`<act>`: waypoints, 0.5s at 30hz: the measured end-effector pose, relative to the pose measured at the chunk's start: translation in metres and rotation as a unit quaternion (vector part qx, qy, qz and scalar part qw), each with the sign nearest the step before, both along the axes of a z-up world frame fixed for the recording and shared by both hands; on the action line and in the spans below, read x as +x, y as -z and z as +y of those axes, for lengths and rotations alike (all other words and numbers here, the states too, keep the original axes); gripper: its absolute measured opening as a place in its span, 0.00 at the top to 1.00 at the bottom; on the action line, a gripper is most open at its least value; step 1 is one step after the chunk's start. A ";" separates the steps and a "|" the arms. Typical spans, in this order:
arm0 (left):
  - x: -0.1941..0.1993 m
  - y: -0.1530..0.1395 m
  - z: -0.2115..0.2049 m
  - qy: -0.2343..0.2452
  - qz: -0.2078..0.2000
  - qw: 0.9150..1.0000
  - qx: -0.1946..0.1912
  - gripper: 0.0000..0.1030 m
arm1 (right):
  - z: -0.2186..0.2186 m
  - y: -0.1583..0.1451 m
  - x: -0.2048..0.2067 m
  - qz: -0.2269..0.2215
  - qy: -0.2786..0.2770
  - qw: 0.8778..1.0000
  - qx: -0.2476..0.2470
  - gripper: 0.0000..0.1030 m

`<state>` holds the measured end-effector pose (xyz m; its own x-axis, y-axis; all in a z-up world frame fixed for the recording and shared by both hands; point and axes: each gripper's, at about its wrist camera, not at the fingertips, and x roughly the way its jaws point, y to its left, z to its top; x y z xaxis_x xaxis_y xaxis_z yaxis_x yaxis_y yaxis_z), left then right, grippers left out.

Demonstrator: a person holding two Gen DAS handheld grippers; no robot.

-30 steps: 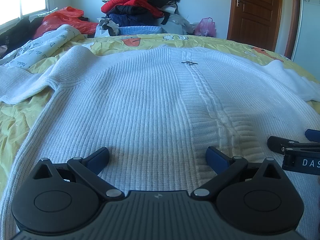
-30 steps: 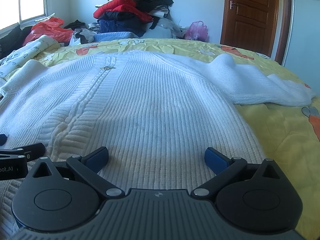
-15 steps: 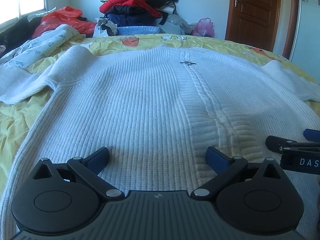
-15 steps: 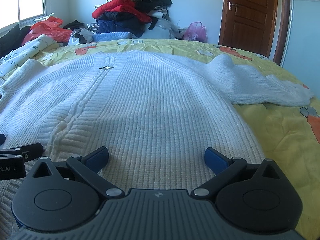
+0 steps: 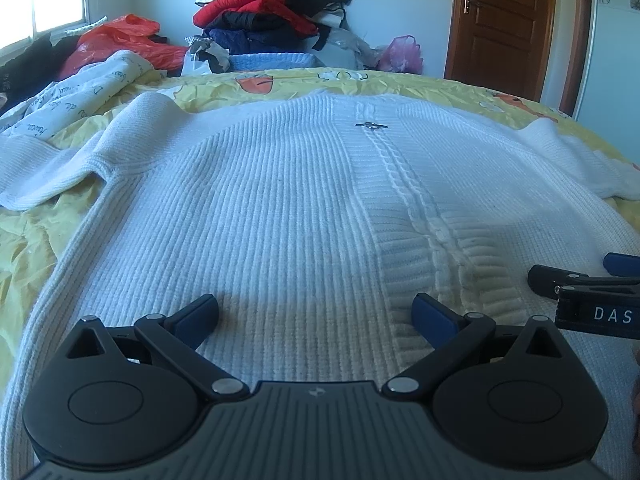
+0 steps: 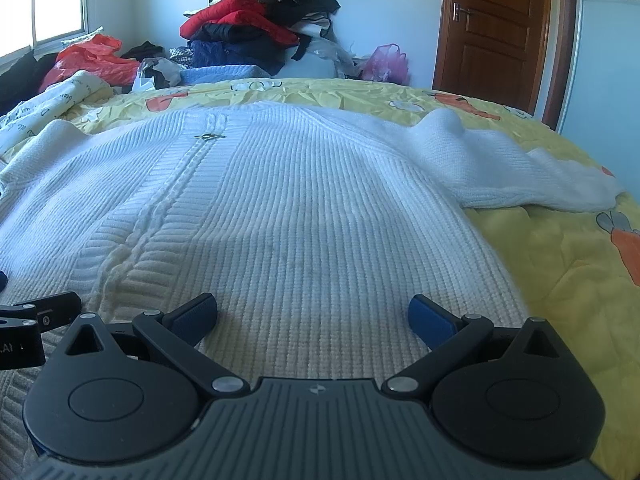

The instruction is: Fold small clothes

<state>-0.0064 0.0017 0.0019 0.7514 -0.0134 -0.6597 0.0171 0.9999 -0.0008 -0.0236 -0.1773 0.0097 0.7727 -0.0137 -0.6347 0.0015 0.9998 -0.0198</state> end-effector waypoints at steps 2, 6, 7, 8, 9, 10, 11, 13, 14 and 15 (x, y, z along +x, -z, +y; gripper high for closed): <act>-0.001 -0.001 0.001 -0.001 0.000 1.000 0.000 0.00 | 0.000 0.000 -0.001 0.000 0.001 1.000 0.001 0.01; -0.001 -0.001 0.000 -0.002 0.000 1.000 0.003 0.00 | -0.001 0.000 -0.002 0.000 0.001 1.000 0.001 0.01; -0.001 -0.001 0.000 -0.002 0.000 1.000 0.002 0.00 | -0.001 0.000 -0.002 0.000 0.001 1.000 0.002 0.01; -0.001 0.000 0.000 -0.002 0.000 1.000 0.002 0.00 | -0.001 0.000 -0.002 0.000 0.000 1.000 0.002 0.00; -0.001 0.000 -0.001 -0.003 0.000 1.000 0.002 0.00 | -0.001 0.000 -0.002 0.000 0.000 1.000 0.003 0.00; -0.001 0.000 -0.001 -0.004 0.000 1.000 0.002 0.00 | -0.001 0.000 -0.002 0.000 0.000 1.000 0.003 0.00; 0.000 0.000 -0.002 -0.005 0.000 1.000 0.003 0.00 | -0.001 0.000 -0.002 0.000 0.000 1.000 0.003 0.00; 0.001 0.000 -0.003 -0.008 0.000 1.000 0.005 0.00 | -0.001 0.000 -0.003 0.001 0.000 1.000 0.002 0.00; 0.001 0.000 -0.002 -0.008 0.000 1.000 0.005 0.00 | -0.001 0.000 -0.003 0.001 0.000 1.000 0.002 0.00; 0.002 0.001 -0.003 -0.009 0.000 1.000 0.007 0.00 | -0.002 0.000 -0.003 0.001 -0.001 1.000 0.002 0.00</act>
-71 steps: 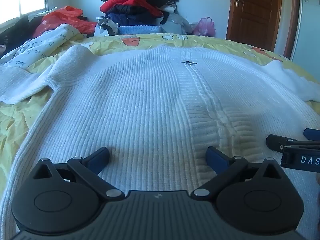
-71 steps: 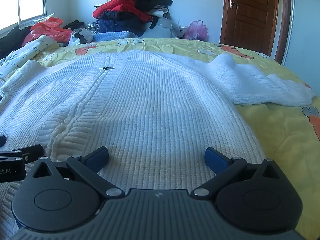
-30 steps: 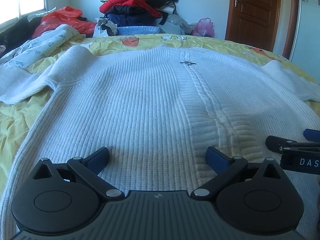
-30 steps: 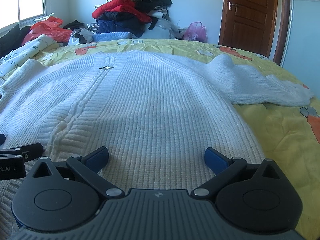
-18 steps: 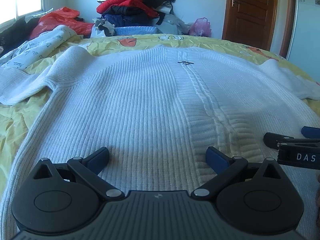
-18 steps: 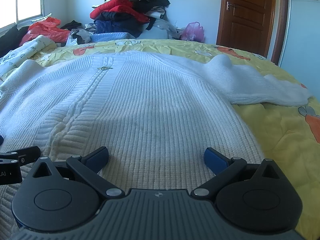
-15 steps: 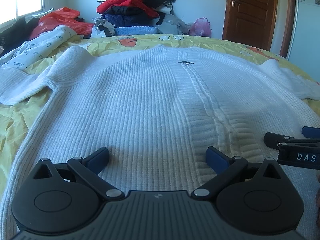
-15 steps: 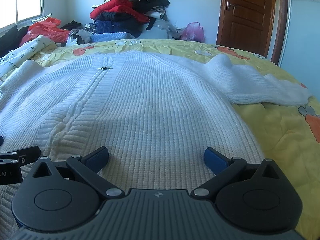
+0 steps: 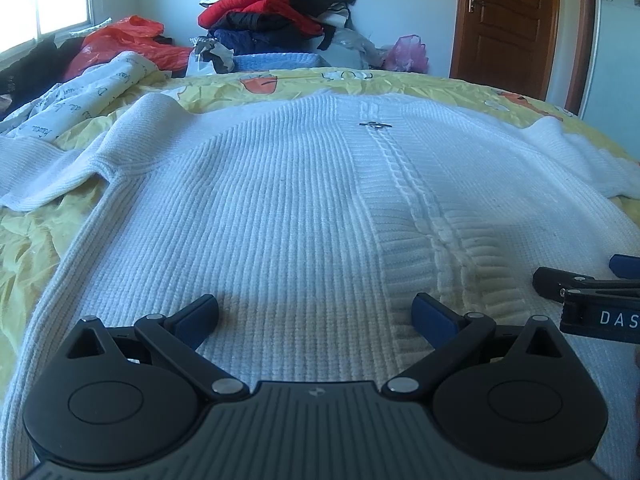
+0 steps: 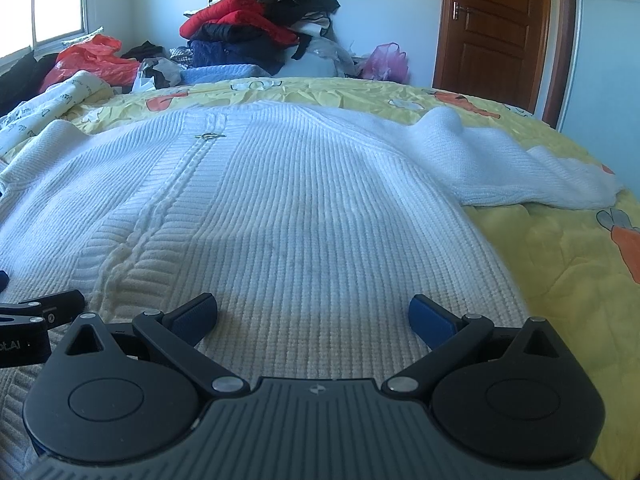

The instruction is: Fold small clothes

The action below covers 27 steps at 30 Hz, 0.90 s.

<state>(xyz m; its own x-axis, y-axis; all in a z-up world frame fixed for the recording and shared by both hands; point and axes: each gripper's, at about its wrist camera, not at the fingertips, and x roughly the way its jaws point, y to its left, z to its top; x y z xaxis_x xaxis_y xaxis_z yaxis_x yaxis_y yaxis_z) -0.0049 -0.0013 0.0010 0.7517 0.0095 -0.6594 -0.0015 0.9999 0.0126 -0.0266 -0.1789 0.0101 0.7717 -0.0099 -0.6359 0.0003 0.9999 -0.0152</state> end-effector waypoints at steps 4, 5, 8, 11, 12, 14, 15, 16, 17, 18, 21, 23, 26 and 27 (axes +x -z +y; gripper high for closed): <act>0.000 0.000 -0.001 -0.003 0.000 1.000 0.002 0.00 | -0.004 -0.003 0.001 0.007 -0.016 1.000 0.008 0.00; 0.000 0.000 -0.001 -0.003 0.000 1.000 0.002 0.00 | -0.008 -0.006 0.001 0.013 -0.030 0.999 0.014 0.00; -0.001 0.000 -0.001 -0.004 -0.002 1.000 0.003 0.00 | -0.031 -0.018 -0.002 0.008 -0.060 0.997 0.056 0.00; -0.001 0.000 -0.002 -0.006 -0.003 1.000 0.003 0.00 | -0.075 -0.038 -0.011 -0.056 -0.051 0.990 0.115 0.00; -0.002 0.000 -0.002 -0.007 -0.004 1.000 0.004 0.00 | -0.095 -0.047 -0.011 -0.076 -0.040 0.988 0.130 0.00; -0.002 0.001 -0.002 -0.008 -0.005 1.000 0.005 0.00 | -0.136 -0.061 -0.003 -0.088 -0.017 0.984 0.154 0.00; -0.001 0.001 -0.002 -0.008 -0.005 1.000 0.005 0.00 | -0.160 -0.066 0.005 -0.096 0.001 0.981 0.171 0.00; -0.001 0.001 -0.002 -0.008 -0.005 1.000 0.004 0.00 | -0.182 -0.069 0.011 -0.105 0.022 0.977 0.187 0.00; -0.001 0.001 -0.002 -0.008 -0.005 1.000 0.003 0.00 | -0.209 -0.070 0.018 -0.116 0.054 0.970 0.208 0.00; -0.001 0.001 -0.001 -0.008 -0.005 1.000 0.002 0.00 | -0.234 -0.070 0.026 -0.124 0.085 0.962 0.228 0.02; 0.000 0.001 -0.001 -0.007 -0.005 1.000 0.001 0.00 | -0.309 -0.062 0.053 -0.130 0.174 0.935 0.282 0.14; 0.000 0.001 -0.001 -0.008 -0.005 1.000 0.001 0.00 | -0.346 -0.052 0.069 -0.125 0.217 0.921 0.297 0.23; 0.000 0.001 -0.001 -0.007 -0.005 1.000 0.001 0.00 | -0.388 -0.031 0.089 -0.111 0.280 0.904 0.305 0.31; 0.000 0.001 -0.001 -0.007 -0.005 1.000 0.001 0.00 | -0.397 -0.025 0.094 -0.108 0.293 0.899 0.307 0.32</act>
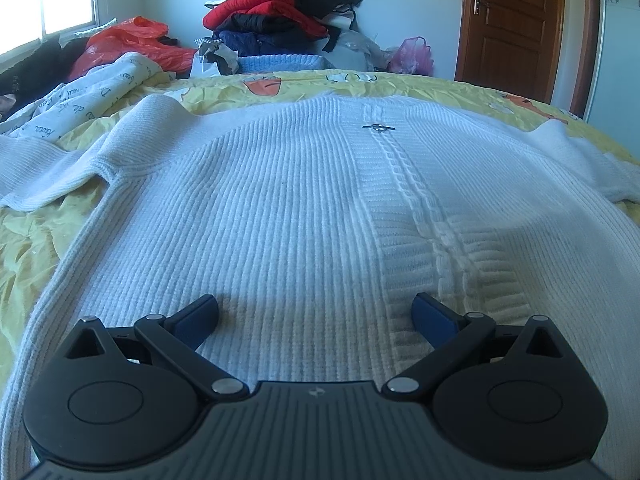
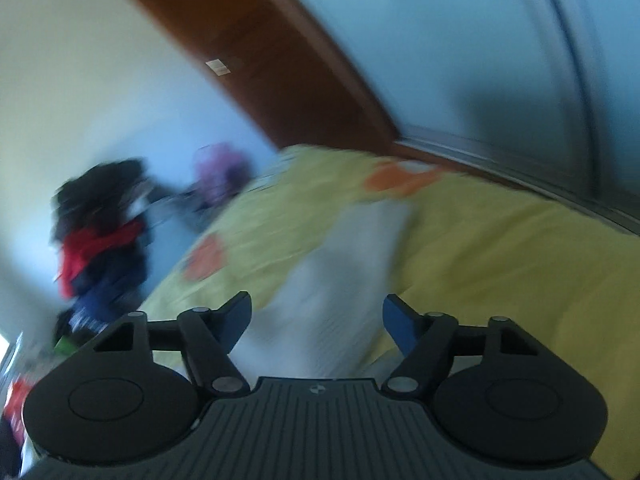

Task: Fold small clothes
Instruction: 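Grasp the cardigan sleeve cuff with the right gripper and lift it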

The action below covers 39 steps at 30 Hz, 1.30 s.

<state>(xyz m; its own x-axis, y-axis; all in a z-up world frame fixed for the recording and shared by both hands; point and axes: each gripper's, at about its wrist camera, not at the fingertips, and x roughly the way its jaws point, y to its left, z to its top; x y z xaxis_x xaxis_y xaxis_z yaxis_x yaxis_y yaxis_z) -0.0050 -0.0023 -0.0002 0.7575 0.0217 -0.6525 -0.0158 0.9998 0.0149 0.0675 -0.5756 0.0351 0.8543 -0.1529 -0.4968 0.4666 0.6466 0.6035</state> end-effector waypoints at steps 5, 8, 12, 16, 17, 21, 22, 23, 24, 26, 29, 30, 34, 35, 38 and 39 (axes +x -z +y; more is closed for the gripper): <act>0.000 0.000 0.000 0.000 0.000 1.000 0.001 0.00 | -0.013 0.029 0.021 0.012 0.008 1.000 0.015 0.36; 0.000 0.000 0.000 0.000 0.000 1.000 0.000 0.00 | -0.012 0.035 0.031 0.011 0.007 1.000 0.008 0.56; 0.000 0.000 0.000 0.000 0.000 1.000 0.000 0.00 | -0.014 0.028 0.032 0.027 0.011 1.000 -0.008 0.80; 0.000 0.000 0.000 0.000 0.000 1.000 0.000 0.00 | 0.006 0.007 0.019 0.001 0.012 0.999 -0.035 0.82; 0.000 0.000 0.000 0.000 0.000 1.000 0.000 0.00 | 0.013 0.000 0.017 -0.011 0.006 0.999 -0.041 0.82; 0.000 0.000 0.000 0.000 0.000 1.000 0.000 0.00 | 0.068 -0.041 0.009 -0.070 -0.060 0.993 -0.072 0.82; 0.000 0.000 0.000 0.000 0.000 1.000 0.000 0.00 | 0.090 -0.051 0.007 -0.084 -0.089 0.989 -0.083 0.82; 0.000 0.000 0.000 0.000 0.000 1.000 0.000 0.00 | 0.117 -0.061 0.004 -0.099 -0.122 0.983 -0.094 0.82; 0.000 0.000 0.000 0.000 0.000 1.000 -0.001 0.00 | 0.144 -0.069 0.002 -0.113 -0.157 0.976 -0.102 0.82; 0.000 0.000 0.000 0.000 0.000 1.000 0.000 0.00 | 0.197 -0.074 -0.001 -0.130 -0.223 0.960 -0.109 0.82; 0.000 0.000 0.000 0.000 0.000 1.000 -0.001 0.00 | 0.278 -0.058 0.008 -0.112 -0.318 0.936 -0.101 0.82; 0.001 0.000 0.000 0.000 0.000 1.000 0.000 0.00 | 0.302 -0.049 0.011 -0.096 -0.340 0.930 -0.105 0.82; 0.001 0.000 -0.001 0.000 0.000 1.000 -0.001 0.00 | 0.379 -0.003 0.020 -0.027 -0.398 0.908 -0.129 0.82; 0.001 0.000 -0.001 0.001 -0.001 1.000 -0.001 0.00 | 0.389 0.004 0.016 -0.013 -0.402 0.906 -0.133 0.76; 0.002 0.001 -0.001 0.002 -0.002 1.000 -0.003 0.00 | 0.394 0.009 0.001 -0.005 -0.389 0.911 -0.134 0.61; 0.002 0.002 -0.002 0.003 -0.001 1.000 -0.002 0.00 | 0.386 0.007 -0.006 -0.010 -0.387 0.913 -0.126 0.55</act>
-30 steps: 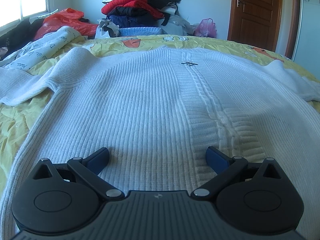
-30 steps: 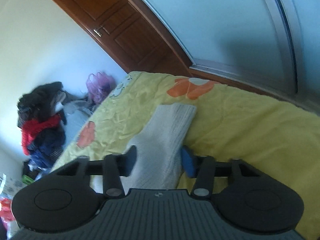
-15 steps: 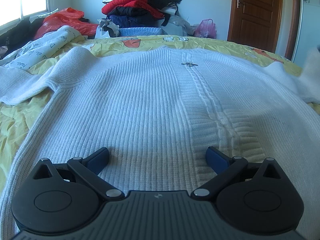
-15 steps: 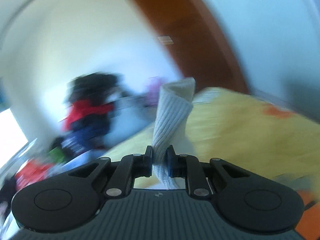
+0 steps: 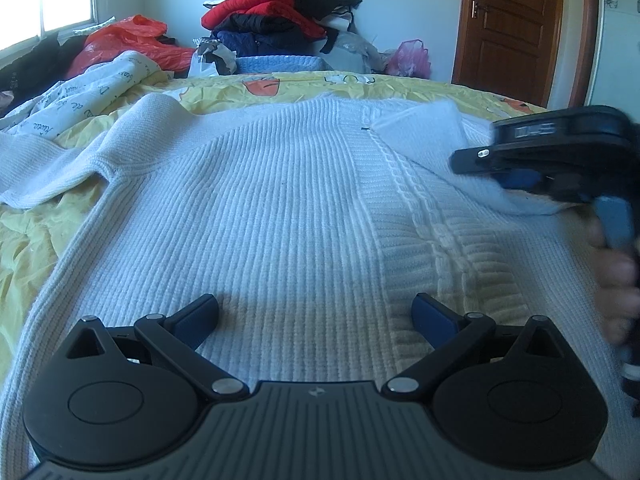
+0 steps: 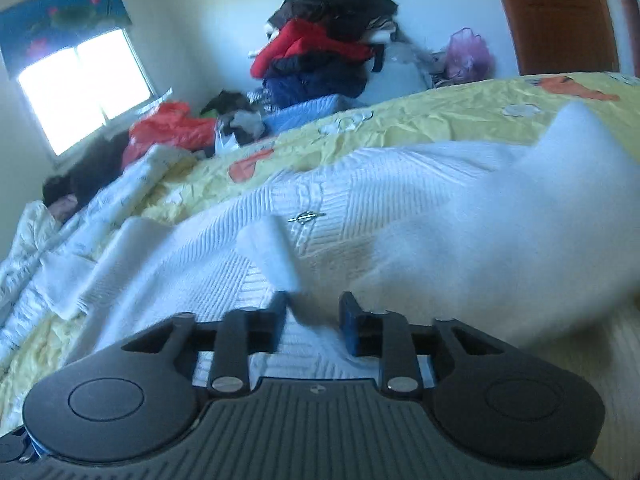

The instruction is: Fold small clothes

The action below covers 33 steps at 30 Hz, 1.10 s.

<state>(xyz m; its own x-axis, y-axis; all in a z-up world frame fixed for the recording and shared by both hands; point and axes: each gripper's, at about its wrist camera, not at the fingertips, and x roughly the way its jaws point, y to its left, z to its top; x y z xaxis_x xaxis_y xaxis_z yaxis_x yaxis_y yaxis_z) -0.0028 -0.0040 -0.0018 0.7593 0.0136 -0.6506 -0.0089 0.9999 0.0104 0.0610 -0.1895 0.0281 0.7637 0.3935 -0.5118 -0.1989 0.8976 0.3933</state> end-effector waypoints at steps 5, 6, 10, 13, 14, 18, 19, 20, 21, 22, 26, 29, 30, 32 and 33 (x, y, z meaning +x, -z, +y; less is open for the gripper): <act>0.001 -0.003 0.001 0.000 0.002 1.000 -0.006 0.00 | -0.030 0.004 -0.039 -0.009 0.026 1.000 0.012 0.54; 0.002 -0.006 0.002 -0.006 0.004 1.000 -0.016 0.00 | -0.037 0.007 -0.042 -0.006 0.033 0.999 0.011 0.54; 0.020 -0.030 0.014 -0.006 0.013 0.990 -0.140 0.00 | -0.063 0.026 -0.054 0.014 0.050 0.997 0.050 0.52; 0.044 -0.042 0.023 0.016 0.021 0.964 -0.264 0.00 | -0.067 0.031 -0.055 0.010 0.057 0.995 0.075 0.45; 0.054 -0.042 0.023 0.022 0.026 0.955 -0.294 0.00 | -0.067 0.032 -0.055 0.010 0.057 0.995 0.080 0.44; 0.097 -0.028 0.017 0.013 0.081 0.930 -0.357 0.16 | -0.070 0.035 -0.053 0.009 0.048 0.993 0.104 0.38; 0.104 -0.022 0.014 0.013 0.096 0.925 -0.367 0.25 | -0.073 0.036 -0.053 0.009 0.048 0.992 0.113 0.38; 0.112 -0.015 0.009 0.011 0.114 0.920 -0.374 0.38 | -0.075 0.036 -0.053 0.010 0.048 0.991 0.121 0.38; 0.117 -0.011 0.007 0.006 0.126 0.919 -0.374 0.41 | -0.077 0.037 -0.053 0.011 0.048 0.990 0.129 0.38; 0.120 -0.006 0.004 0.001 0.133 0.919 -0.371 0.42 | -0.078 0.037 -0.052 0.011 0.049 0.990 0.135 0.38; 0.125 -0.008 -0.007 -0.007 0.118 0.931 -0.346 0.58 | -0.078 0.038 -0.052 0.010 0.049 0.988 0.144 0.38; 0.130 -0.011 -0.010 -0.019 0.127 0.941 -0.312 0.87 | -0.079 0.038 -0.050 0.010 0.047 0.988 0.149 0.37; 0.129 -0.012 -0.010 -0.017 0.123 0.944 -0.305 0.90 | -0.079 0.039 -0.050 0.010 0.047 0.987 0.151 0.37; 0.127 -0.023 -0.014 -0.003 0.096 0.956 -0.277 0.91 | -0.079 0.039 -0.050 0.010 0.047 0.987 0.151 0.37; 0.124 -0.032 -0.015 0.003 0.080 0.962 -0.261 0.91 | -0.078 0.039 -0.050 0.010 0.048 0.987 0.151 0.37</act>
<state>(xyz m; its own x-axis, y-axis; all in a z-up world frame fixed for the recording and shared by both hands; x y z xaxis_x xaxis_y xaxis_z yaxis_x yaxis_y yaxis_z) 0.1214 -0.0187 0.0297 0.6476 -0.3521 -0.6758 -0.0424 0.8688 -0.4933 0.0114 -0.2677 -0.0111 0.7957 0.4573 -0.3971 -0.1092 0.7532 0.6487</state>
